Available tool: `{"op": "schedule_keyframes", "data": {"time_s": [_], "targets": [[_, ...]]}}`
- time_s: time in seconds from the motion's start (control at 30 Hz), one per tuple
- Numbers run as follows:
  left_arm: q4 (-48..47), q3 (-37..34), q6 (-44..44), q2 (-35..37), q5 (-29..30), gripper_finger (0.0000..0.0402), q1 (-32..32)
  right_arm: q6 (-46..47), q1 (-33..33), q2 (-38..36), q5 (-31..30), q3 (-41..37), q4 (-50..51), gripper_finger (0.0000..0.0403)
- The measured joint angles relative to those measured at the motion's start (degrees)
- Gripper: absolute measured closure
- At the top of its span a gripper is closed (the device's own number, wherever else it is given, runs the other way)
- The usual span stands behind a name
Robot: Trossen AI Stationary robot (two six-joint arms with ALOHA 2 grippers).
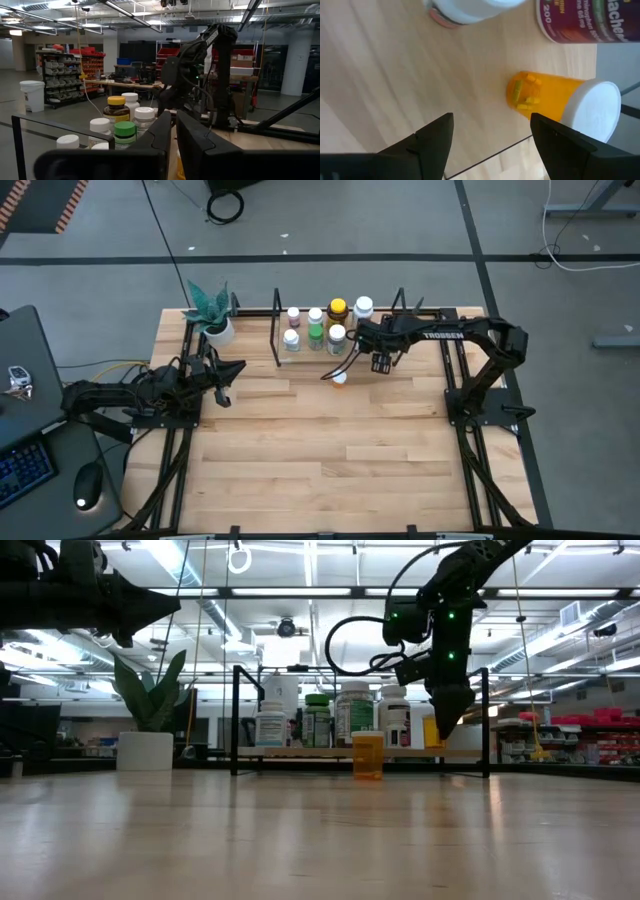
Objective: Pick and place medicine bottles onto shelf by color
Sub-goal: Put the right orange pill bottle on the shelf, then put the orange pill bottle on the shelf
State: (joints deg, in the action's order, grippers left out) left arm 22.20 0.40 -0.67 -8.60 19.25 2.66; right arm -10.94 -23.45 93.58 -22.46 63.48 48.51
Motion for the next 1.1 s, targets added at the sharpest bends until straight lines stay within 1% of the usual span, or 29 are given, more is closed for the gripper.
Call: {"op": "schedule_keyframes", "data": {"time_s": [0.23,0.4,0.6,0.7,0.8,0.9,1.03,1.1], "targets": [[0.0,0.0,0.0,0.0,0.0,0.0374,0.02,-4.81,-1.91,0.0,0.01,0.0,-2.19,0.0131],[0.0,0.02,0.0,0.0,0.0,0.0368,0.01,-6.57,-3.57,0.02,0.0,0.0,-3.66,0.0131],[0.0,0.0,0.02,0.0,0.02,0.0363,-0.01,-7.41,-5.21,0.02,0.08,0.0,-4.41,0.0131],[0.0,0.0,0.0,0.0,0.02,0.0367,0.0,-5.57,-5.26,0.05,2.41,0.12,-4.28,0.0131],[0.02,0.01,0.0,0.0,0.02,0.0372,0.02,-2.02,-4.0,0.07,5.51,2.23,-1.24,0.0131],[0.02,0.01,0.02,0.0,0.02,0.0374,0.02,1.56,-1.71,0.07,7.29,5.34,2.1,0.0131],[0.02,0.01,0.01,0.0,0.02,0.0368,0.01,5.69,2.55,0.07,10.01,9.07,2.61,0.0131],[0.02,0.0,0.0,0.0,0.01,0.0365,0.02,7.27,5.08,0.07,10.3,10.38,1.51,0.0131]]}}
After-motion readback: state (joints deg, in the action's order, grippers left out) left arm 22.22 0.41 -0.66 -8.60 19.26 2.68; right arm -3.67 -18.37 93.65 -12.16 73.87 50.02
